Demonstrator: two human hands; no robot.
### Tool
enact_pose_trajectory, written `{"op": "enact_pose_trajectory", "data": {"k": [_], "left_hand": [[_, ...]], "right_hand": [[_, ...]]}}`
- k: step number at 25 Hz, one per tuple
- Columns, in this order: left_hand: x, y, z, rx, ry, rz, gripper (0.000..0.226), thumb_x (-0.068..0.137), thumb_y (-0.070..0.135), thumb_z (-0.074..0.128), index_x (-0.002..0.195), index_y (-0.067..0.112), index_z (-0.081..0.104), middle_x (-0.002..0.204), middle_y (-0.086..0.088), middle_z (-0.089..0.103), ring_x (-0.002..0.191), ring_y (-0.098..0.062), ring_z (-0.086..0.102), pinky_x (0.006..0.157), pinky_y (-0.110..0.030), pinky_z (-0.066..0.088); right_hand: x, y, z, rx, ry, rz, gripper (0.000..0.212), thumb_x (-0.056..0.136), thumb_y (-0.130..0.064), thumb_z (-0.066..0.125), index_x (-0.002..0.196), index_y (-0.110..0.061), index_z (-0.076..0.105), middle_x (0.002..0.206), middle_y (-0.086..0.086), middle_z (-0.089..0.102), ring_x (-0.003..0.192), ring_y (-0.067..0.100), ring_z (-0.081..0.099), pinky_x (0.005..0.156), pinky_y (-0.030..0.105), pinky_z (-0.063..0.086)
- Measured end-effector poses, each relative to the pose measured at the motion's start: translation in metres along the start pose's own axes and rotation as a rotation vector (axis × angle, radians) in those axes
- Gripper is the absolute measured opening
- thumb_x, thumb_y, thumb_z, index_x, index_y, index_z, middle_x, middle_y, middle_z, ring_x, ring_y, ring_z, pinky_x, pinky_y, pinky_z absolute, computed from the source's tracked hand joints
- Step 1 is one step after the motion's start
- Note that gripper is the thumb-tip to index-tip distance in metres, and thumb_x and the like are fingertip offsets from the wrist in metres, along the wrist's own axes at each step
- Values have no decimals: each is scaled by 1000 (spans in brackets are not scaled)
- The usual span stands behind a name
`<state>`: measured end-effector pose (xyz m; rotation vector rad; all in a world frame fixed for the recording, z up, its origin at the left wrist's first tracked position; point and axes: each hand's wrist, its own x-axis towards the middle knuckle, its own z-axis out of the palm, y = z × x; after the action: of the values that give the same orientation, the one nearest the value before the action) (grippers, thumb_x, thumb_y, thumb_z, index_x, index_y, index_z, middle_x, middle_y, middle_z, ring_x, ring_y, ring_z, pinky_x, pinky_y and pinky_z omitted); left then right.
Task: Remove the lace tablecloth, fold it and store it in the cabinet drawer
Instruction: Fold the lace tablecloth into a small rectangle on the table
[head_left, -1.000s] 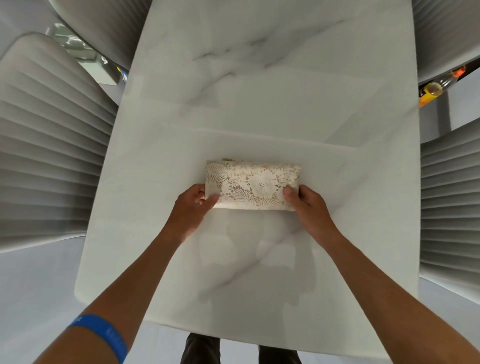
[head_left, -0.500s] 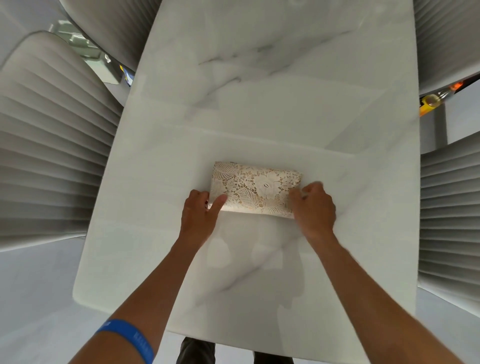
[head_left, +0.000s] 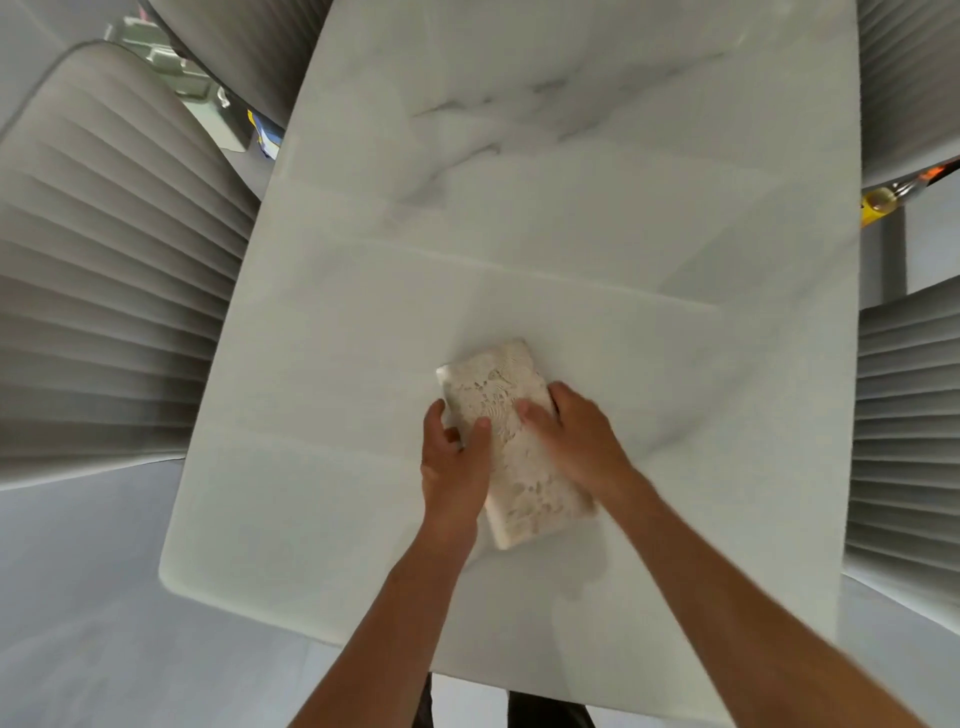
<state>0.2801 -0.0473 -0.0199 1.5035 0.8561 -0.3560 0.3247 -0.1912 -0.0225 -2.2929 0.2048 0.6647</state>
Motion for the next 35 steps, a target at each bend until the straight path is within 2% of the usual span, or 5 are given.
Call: {"op": "enact_pose_trajectory", "data": {"k": [5,8,15,25,35], "left_hand": [[-4,-12,9,616,139,376,56,102,41,38,154,33,18,121,-8,49,102,-29,57,80,-43,49],[0,-19,11,968,195,570,58,101,28,38,155,30,17,151,-13,35,128,-35,43,95,-52,45],[43,-23,-2,1370,-37,739,63,101,48,10,156,21,-7,165,-2,-12,150,-26,-15,119,-57,-4],[35,-10,-5,1358,-117,649,64,101,52,20,154,33,-9,164,-4,-14,150,-31,-5,118,-56,9],[-72,-32,-47,131,-152,-22,17,76,32,69,89,23,64,88,-6,72,72,-15,68,61,-30,59]], "right_hand": [[-16,10,36,-381,327,-22,43,103,-46,28,119,-13,52,96,8,67,83,30,63,60,34,44],[-17,8,38,-563,475,-163,53,103,-34,41,151,-14,32,150,13,44,127,37,49,96,51,45],[-36,38,67,-540,321,-273,59,102,-41,25,155,-15,25,163,9,20,150,35,18,119,54,20],[-45,25,64,-509,252,-84,61,101,-48,22,157,-26,12,165,8,13,150,37,15,119,53,17],[-123,-5,38,116,-61,156,55,95,-33,46,148,-30,34,160,0,28,143,23,34,111,38,34]]}}
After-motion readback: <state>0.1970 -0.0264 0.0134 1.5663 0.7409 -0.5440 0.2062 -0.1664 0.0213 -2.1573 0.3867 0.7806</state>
